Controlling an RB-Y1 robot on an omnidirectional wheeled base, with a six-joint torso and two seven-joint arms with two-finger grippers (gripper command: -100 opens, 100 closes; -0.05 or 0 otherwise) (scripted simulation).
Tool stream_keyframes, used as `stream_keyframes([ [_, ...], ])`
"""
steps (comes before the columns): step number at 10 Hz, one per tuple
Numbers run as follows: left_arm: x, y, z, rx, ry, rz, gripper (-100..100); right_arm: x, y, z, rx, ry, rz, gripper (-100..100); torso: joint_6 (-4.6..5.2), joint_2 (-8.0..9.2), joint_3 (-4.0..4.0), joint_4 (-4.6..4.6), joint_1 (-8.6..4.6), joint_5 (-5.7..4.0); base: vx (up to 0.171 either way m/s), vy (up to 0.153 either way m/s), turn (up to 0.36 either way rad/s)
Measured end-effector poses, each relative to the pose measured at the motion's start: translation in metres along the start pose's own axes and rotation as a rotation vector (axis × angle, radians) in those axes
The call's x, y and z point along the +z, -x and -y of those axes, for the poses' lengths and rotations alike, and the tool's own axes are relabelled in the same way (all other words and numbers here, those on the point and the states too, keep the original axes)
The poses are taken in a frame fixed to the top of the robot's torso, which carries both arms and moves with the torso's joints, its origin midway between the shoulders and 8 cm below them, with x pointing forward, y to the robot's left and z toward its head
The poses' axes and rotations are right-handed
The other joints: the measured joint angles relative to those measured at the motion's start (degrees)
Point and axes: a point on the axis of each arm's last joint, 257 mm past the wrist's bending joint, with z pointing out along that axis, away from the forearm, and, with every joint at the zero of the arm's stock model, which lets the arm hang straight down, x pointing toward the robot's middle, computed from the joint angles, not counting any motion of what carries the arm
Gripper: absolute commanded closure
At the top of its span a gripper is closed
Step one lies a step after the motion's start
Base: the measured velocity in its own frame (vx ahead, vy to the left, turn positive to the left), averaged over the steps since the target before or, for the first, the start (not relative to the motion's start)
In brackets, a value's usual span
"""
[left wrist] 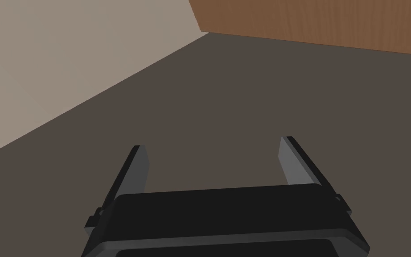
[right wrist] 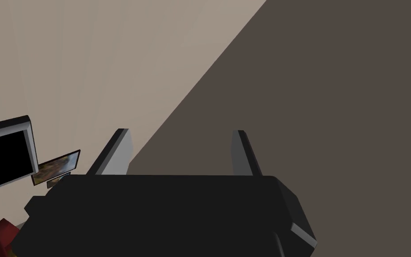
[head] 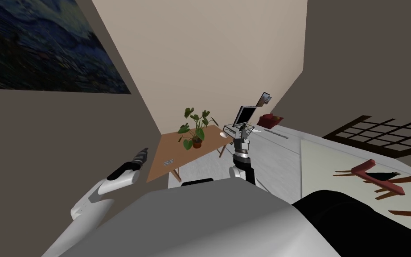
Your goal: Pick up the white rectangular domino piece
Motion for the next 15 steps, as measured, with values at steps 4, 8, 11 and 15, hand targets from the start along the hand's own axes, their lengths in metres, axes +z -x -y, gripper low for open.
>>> stream_keyframes([
  [4, 0.009, 0.025, -0.047, -0.032, 0.143, 0.035, -100, 0.0, 0.0, 0.0, 0.0, 0.0, 0.0, 0, -0.01, -0.02, -0.01, 0.0, 0.02, 0.0, -0.001, -0.008, -0.123],
  [8, 0.013, 0.045, -0.096, -0.082, 0.301, 0.064, -100, 0.0, 0.0, 0.0, 0.0, 0.0, 0.0, 0, -0.02, -0.03, -0.02, -0.01, 0.02, 0.0, 0.003, -0.007, -0.126],
  [11, 0.008, 0.053, -0.133, -0.124, 0.414, 0.079, -100, 0.0, 0.0, 0.0, 0.0, 0.0, 0.0, 0, -0.06, -0.02, -0.01, -0.01, 0.03, 0.0, 0.005, -0.009, -0.128],
  [15, 0.001, 0.061, -0.162, -0.179, 0.53, 0.088, -100, 0.0, 0.0, 0.0, 0.0, 0.0, 0.0, 0, -0.02, -0.03, -0.01, 0.0, 0.02, 0.0, 0.004, -0.005, -0.079],
])
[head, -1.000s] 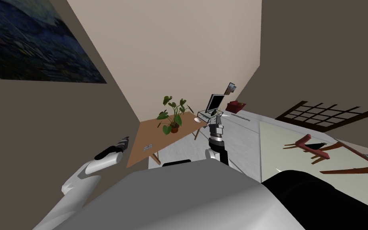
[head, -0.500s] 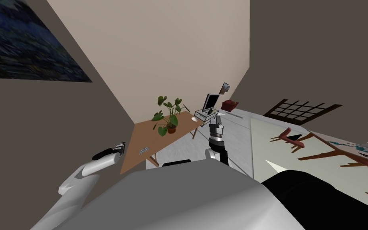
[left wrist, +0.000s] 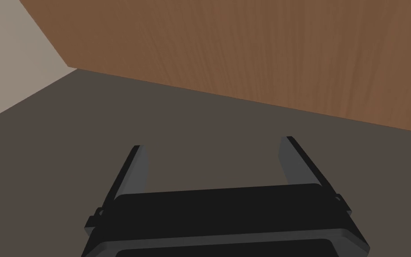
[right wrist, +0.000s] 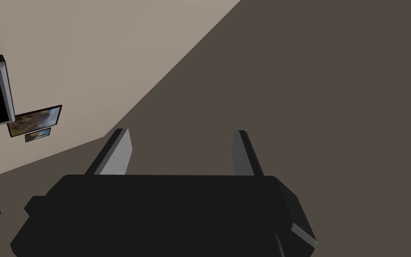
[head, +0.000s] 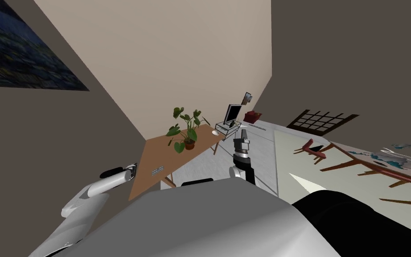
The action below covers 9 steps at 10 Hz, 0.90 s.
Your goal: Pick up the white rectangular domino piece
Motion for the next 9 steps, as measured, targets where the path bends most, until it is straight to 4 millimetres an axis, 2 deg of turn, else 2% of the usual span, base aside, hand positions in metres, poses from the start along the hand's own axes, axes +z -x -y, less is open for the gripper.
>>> stream_keyframes([
  [3, 0.01, 0.006, -0.03, -0.046, 0.104, 0.0, -100, 0.0, 0.0, 0.0, 0.0, 0.0, 0.0, 0, -0.05, -0.01, -0.01, -0.01, 0.01, 0.01, 0.011, -0.008, -0.127],
  [9, 0.01, 0.007, -0.088, -0.149, 0.309, -0.016, -100, 0.0, 0.0, 0.0, 0.0, 0.0, 0.0, 0, -0.06, 0.0, -0.01, -0.01, 0.01, 0.0, 0.009, -0.006, -0.097],
])
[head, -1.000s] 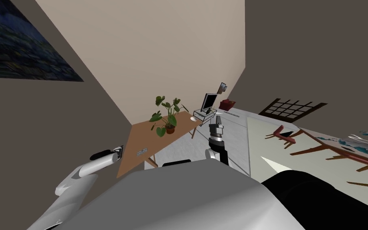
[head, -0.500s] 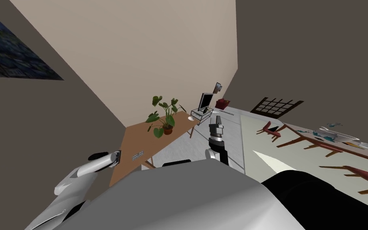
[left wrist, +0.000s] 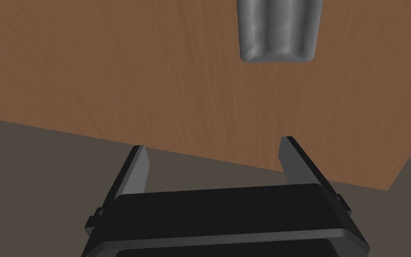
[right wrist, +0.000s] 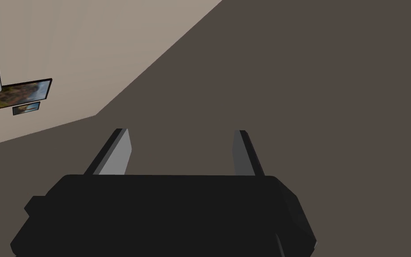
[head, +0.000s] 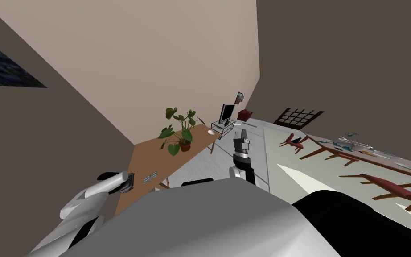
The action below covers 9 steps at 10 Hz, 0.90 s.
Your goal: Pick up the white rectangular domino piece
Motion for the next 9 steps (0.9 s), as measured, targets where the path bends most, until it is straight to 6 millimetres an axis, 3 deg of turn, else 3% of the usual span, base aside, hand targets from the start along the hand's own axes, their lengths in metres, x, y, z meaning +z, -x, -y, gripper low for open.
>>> stream_keyframes([
  [7, 0.005, -0.008, -0.048, -0.105, 0.203, -0.043, -100, 0.0, 0.0, 0.0, 0.0, 0.0, 0.0, 0, 0.01, -0.02, -0.01, 0.0, 0.01, 0.0, 0.014, -0.002, -0.088],
  [9, 0.003, -0.019, -0.062, -0.144, 0.277, -0.065, -100, 0.0, 0.0, 0.0, 0.0, 0.0, 0.0, 0, 0.02, -0.08, -0.04, -0.01, 0.01, 0.0, 0.026, 0.006, -0.098],
])
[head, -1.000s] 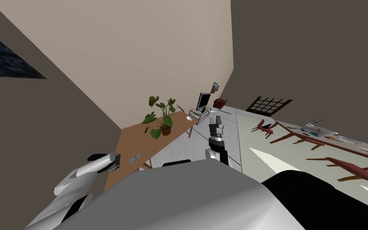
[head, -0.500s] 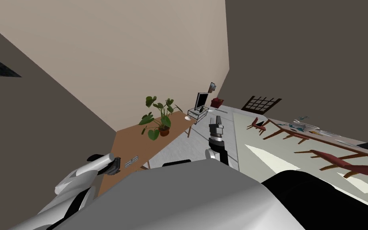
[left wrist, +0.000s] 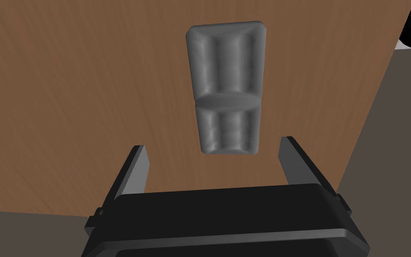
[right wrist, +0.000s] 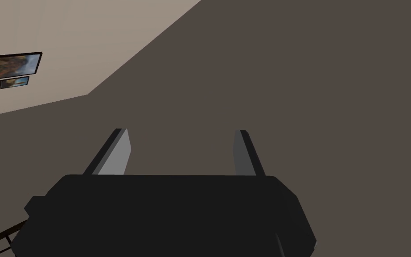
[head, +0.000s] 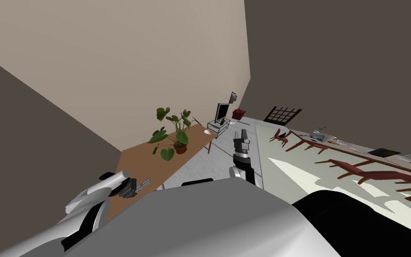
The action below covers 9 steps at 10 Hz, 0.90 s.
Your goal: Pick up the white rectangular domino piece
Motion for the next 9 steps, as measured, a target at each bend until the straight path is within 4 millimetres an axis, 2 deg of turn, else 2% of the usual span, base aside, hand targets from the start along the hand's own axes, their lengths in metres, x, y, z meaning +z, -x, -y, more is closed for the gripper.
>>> stream_keyframes([
  [5, 0.003, -0.004, -0.025, -0.052, 0.101, -0.028, -100, 0.0, 0.0, 0.0, 0.0, 0.0, 0.0, 0, -0.03, 0.06, 0.03, 0.01, 0.02, 0.0, 0.016, 0.009, -0.048],
  [6, 0.003, -0.005, -0.026, -0.053, 0.105, -0.029, 0, 0.0, 0.0, 0.0, 0.0, 0.0, 0.0, 0, -0.05, 0.09, 0.05, 0.01, 0.01, 0.0, 0.0, 0.0, 0.0],
  [7, 0.003, -0.005, -0.026, -0.053, 0.105, -0.029, -100, 0.0, 0.0, 0.0, 0.0, 0.0, 0.0, 0, -0.05, 0.11, 0.06, 0.02, 0.0, 0.0, 0.094, 0.013, 0.179],
  [9, 0.01, 0.001, -0.038, -0.032, 0.106, -0.031, -100, 0.0, 0.0, 0.0, 0.0, 0.0, 0.0, 0, -0.06, -0.31, -0.18, -0.07, -0.08, -0.01, 0.128, -0.031, 0.094],
])
